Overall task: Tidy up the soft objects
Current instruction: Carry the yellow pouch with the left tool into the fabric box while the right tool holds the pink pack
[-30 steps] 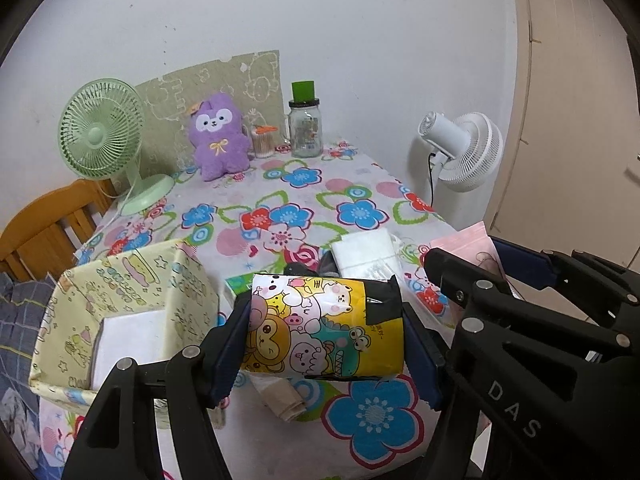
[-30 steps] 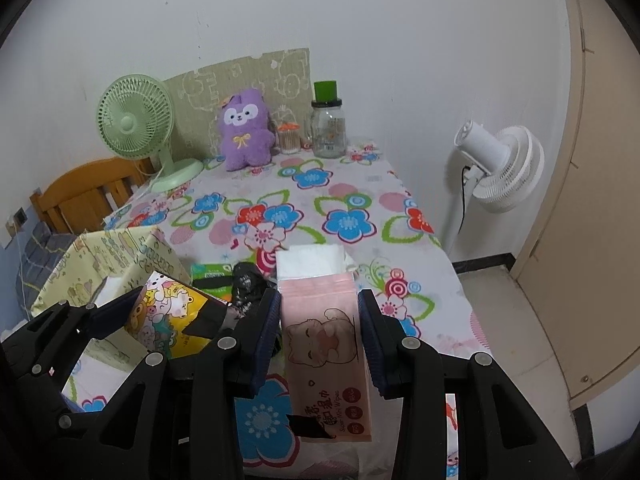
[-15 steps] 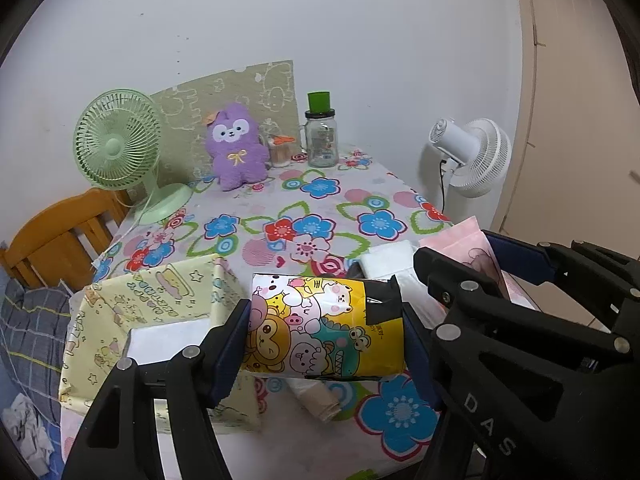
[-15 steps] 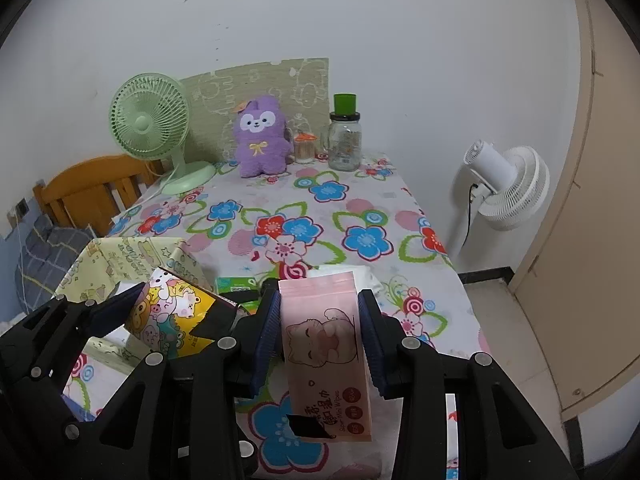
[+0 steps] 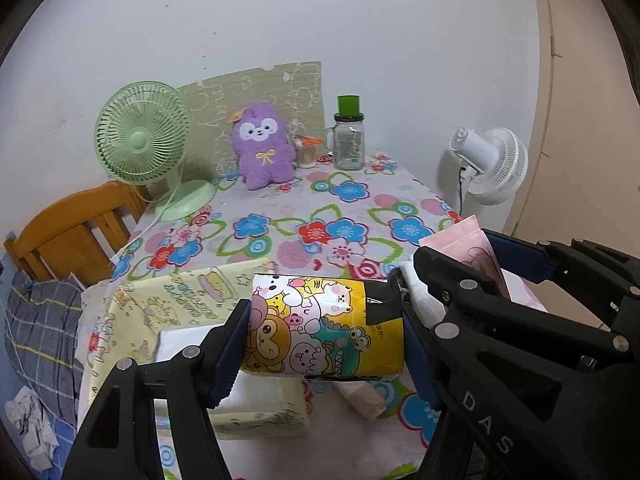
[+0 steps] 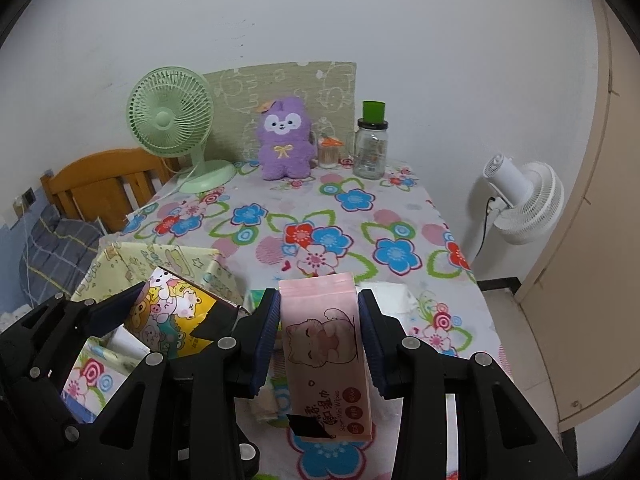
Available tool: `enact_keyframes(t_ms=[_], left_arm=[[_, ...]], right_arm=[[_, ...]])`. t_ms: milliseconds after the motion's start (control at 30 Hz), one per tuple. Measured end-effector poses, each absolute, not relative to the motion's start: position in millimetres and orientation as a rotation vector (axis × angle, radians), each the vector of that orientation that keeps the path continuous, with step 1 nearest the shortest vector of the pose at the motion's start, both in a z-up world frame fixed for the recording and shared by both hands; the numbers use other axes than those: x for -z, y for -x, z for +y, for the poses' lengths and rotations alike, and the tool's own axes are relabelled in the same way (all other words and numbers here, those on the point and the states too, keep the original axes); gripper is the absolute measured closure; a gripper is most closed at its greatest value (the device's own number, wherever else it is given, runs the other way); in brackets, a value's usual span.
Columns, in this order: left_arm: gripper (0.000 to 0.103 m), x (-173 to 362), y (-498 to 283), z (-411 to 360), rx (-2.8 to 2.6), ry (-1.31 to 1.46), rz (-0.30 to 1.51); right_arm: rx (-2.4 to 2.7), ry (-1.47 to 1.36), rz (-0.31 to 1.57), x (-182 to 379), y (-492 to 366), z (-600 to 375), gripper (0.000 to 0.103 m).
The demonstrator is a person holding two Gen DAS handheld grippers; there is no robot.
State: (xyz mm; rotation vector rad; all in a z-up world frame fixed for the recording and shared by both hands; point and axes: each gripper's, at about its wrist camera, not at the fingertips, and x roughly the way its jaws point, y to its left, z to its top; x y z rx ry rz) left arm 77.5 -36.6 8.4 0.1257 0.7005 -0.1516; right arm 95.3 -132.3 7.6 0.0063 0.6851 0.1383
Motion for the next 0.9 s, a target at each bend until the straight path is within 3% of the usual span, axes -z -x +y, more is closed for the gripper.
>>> enact_keyframes(t_ms=[667,733,800,900], left_arm=[[0.031,-11.1,-95.3,29.2,0.082,-0.081,0.722],[0.031,-10.3,-97.1,34.5,0.074,-0.080,0.724],[0.031,-9.6,-98.7,41.0,0.067,-0.075,0.728],[0.031,-6.4,-101.7,49.6,0.055,-0.067,0.734]], right_arm=[[-0.254,0.026,0.702,-18.4,-114.0,-67.4,0.060],[-0.270,0.022,0.709,-18.0,-116.1,-61.6,0.065],[-0.285,0.024,0.719,-17.6,-118.6,-55.0,0.076],[-0.301,0.032,0.725,-16.3,-123.3,-44.0,0.076]])
